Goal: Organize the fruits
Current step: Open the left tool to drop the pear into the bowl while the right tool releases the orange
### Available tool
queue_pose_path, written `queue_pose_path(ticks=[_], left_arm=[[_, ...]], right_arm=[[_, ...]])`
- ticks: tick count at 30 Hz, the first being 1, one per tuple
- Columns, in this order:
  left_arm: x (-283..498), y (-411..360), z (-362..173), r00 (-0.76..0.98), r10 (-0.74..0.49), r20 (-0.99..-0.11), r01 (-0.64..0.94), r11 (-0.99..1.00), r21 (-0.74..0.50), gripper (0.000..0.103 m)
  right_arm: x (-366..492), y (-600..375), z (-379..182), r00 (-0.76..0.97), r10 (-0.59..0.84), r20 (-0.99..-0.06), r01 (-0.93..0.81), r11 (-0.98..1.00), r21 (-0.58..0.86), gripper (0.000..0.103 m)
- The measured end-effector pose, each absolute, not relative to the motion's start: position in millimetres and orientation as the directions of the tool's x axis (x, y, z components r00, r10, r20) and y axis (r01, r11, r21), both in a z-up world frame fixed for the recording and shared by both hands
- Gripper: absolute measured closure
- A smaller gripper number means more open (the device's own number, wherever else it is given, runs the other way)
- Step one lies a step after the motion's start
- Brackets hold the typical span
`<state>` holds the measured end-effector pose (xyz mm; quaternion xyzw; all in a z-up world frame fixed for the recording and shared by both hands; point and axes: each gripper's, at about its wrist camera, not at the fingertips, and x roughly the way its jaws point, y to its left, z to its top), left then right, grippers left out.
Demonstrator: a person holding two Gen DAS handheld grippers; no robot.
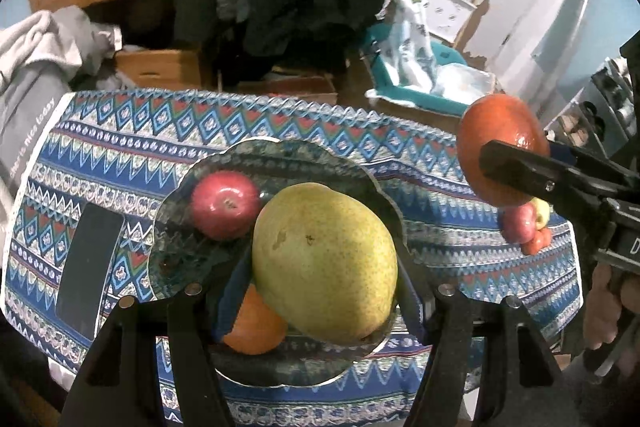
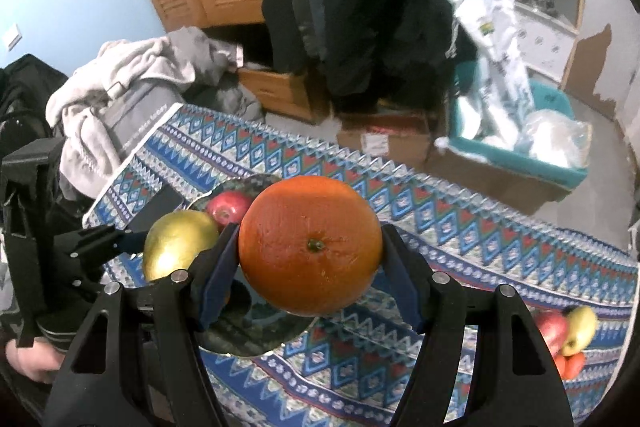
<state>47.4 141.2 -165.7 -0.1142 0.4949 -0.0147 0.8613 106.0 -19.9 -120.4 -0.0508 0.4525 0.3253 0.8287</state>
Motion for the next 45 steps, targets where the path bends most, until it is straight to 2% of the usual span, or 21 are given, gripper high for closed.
queue_pose_path(ticks=[20, 26, 45], left_arm=[[65, 165, -233, 0.387, -0.128, -0.913, -0.172, 0.963, -0.208, 0.035], [65, 161, -227, 0.416, -0.123, -0.901, -0.157, 0.966, -0.205, 0.039], [57, 165, -230, 0.373, -0.106, -0.922, -0.171, 0.969, -0.180, 0.039]], right_arm=[[121, 26, -191, 0.229, 0.445, -0.866, -0.597, 0.767, 0.236, 0.034], [122, 30, -206, 0.192, 0.440, -0.877, -0.584, 0.770, 0.258, 0.034], [123, 30, -227, 0.128, 0.427, -0.895, -0.545, 0.784, 0.296, 0.033]])
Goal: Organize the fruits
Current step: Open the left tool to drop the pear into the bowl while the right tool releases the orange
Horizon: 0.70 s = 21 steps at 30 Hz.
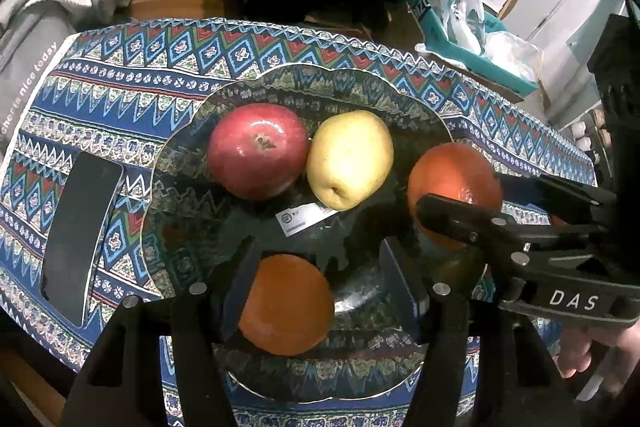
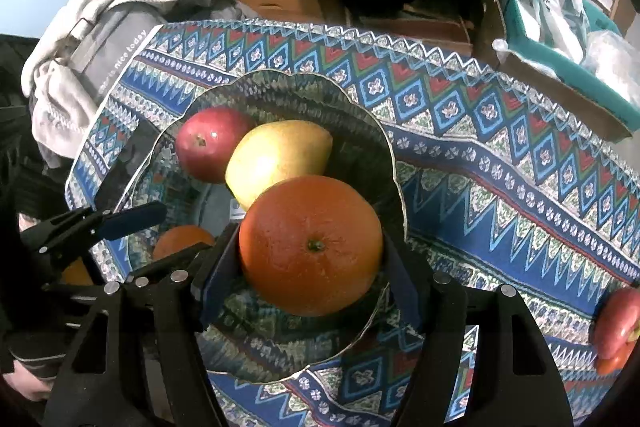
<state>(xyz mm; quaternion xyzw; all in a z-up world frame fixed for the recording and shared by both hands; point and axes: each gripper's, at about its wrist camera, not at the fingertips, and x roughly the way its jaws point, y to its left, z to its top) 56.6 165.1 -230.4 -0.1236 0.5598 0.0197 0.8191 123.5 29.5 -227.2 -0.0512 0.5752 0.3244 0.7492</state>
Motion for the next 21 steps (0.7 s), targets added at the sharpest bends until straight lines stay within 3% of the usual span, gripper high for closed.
queue_pose_path(ticks=[15, 21], left_arm=[[50, 162, -218, 0.383, -0.106, -0.917, -0.165, 0.970, -0.181, 0.039], [46, 152, -202, 0.405, -0.121, -0.906, -0.144, 0.970, -0.194, 0.038]], right_arm=[[122, 18, -197, 0.187, 0.484, -0.855, -0.546, 0.775, 0.320, 0.033], [116, 9, -173, 0.254, 0.459, -0.852, -0.555, 0.790, 0.260, 0.033]])
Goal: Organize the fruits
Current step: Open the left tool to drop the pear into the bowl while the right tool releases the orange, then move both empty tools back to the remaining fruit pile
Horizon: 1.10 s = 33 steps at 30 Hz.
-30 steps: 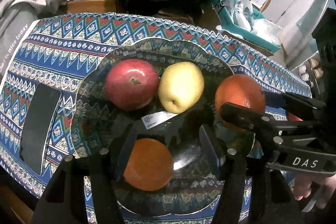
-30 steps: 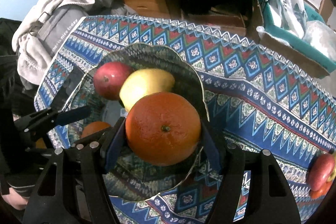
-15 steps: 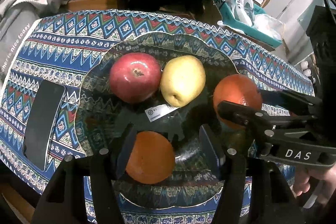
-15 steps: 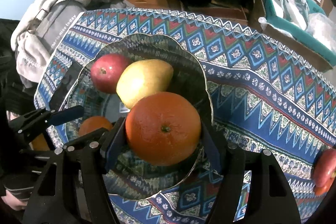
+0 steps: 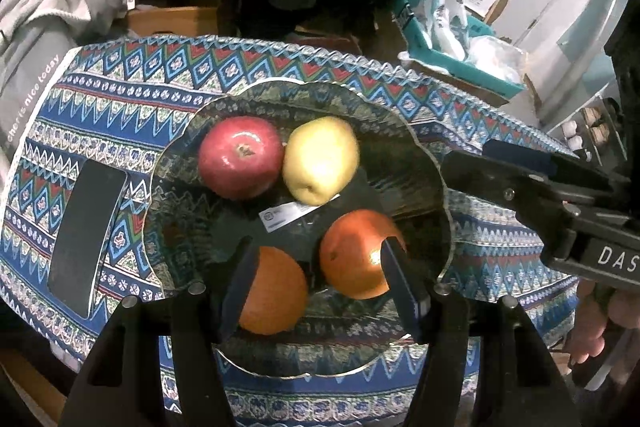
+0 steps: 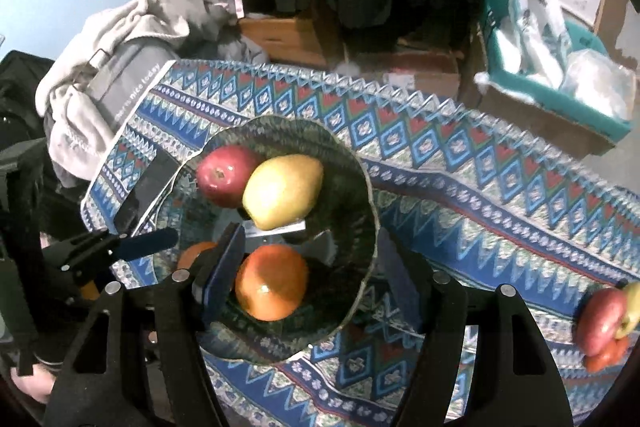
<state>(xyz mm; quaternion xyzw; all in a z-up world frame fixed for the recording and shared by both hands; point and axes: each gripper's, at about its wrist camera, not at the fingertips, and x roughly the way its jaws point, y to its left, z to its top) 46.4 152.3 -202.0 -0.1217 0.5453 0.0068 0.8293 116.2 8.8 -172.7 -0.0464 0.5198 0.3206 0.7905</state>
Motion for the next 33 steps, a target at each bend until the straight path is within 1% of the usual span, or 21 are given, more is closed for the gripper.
queue_pose_path(ticks=[7, 11, 13, 18, 21, 28, 33], left_arm=[[42, 139, -179, 0.440, -0.133, -0.888, -0.110, 0.973, -0.201, 0.036], [38, 130, -166, 0.462, -0.121, -0.879, -0.083, 0.981, -0.178, 0.036], [36, 125, -160, 0.470, -0.115, -0.875, -0.071, 0.983, -0.167, 0.034], [32, 113, -145, 0.497, -0.130, -0.858, -0.034, 0.985, -0.169, 0.033], [29, 105, -138, 0.509, -0.119, -0.853, -0.019, 0.989, -0.149, 0.029], [31, 90, -126, 0.516, -0.157, -0.842, 0.013, 0.984, -0.175, 0.028], [32, 74, -119, 0.523, -0.170, -0.835, 0.048, 0.984, -0.170, 0.027]], right_arm=[[105, -9, -142, 0.351, 0.418, -0.838, -0.565, 0.808, 0.166, 0.033], [100, -18, -129, 0.379, 0.420, -0.825, -0.564, 0.811, 0.154, 0.033], [97, -23, -122, 0.395, 0.419, -0.818, -0.563, 0.814, 0.145, 0.033], [92, -38, -108, 0.425, 0.423, -0.800, -0.555, 0.820, 0.139, 0.033], [88, -50, -100, 0.451, 0.412, -0.792, -0.548, 0.828, 0.118, 0.033], [83, -79, -90, 0.493, 0.381, -0.782, -0.516, 0.852, 0.089, 0.033], [80, -100, -85, 0.527, 0.344, -0.777, -0.492, 0.869, 0.052, 0.033]])
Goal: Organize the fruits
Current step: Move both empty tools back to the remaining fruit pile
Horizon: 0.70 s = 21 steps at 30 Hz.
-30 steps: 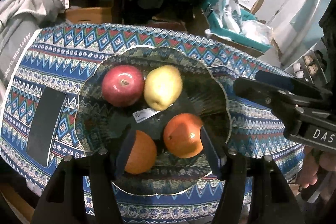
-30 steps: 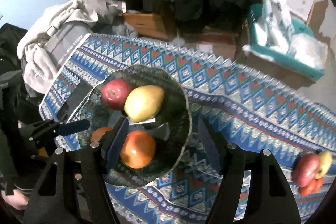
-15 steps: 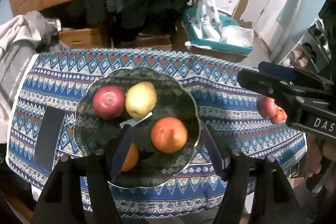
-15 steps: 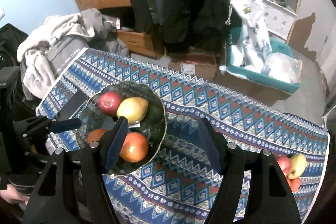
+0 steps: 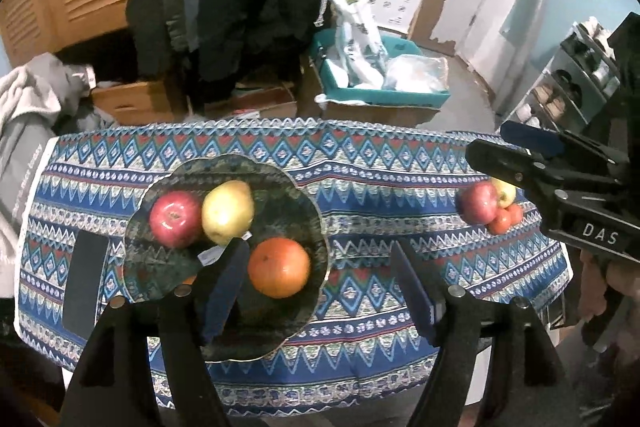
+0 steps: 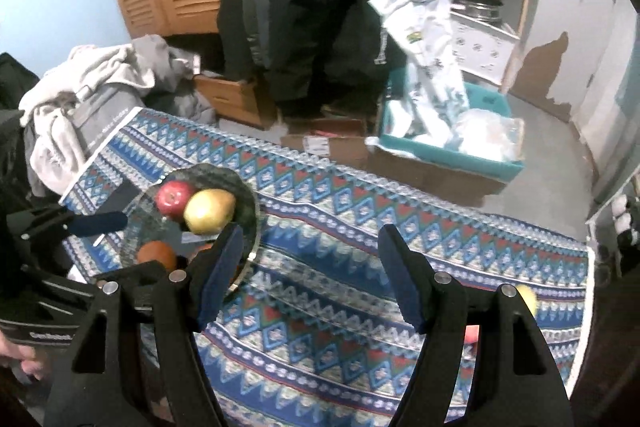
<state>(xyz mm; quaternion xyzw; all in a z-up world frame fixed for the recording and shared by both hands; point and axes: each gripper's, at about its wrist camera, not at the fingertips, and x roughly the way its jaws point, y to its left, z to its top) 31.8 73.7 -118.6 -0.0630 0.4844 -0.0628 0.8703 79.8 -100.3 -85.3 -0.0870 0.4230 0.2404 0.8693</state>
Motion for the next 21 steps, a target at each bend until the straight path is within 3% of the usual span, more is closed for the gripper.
queue_pose_path(ticks=[21], left_arm=[[32, 5, -103, 0.517, -0.194, -0.834, 0.164, 0.978, -0.126, 0.027]], right_arm=[[67, -194, -81, 0.587, 0.266, -0.765, -0.390, 0.921, 0.020, 0.032]])
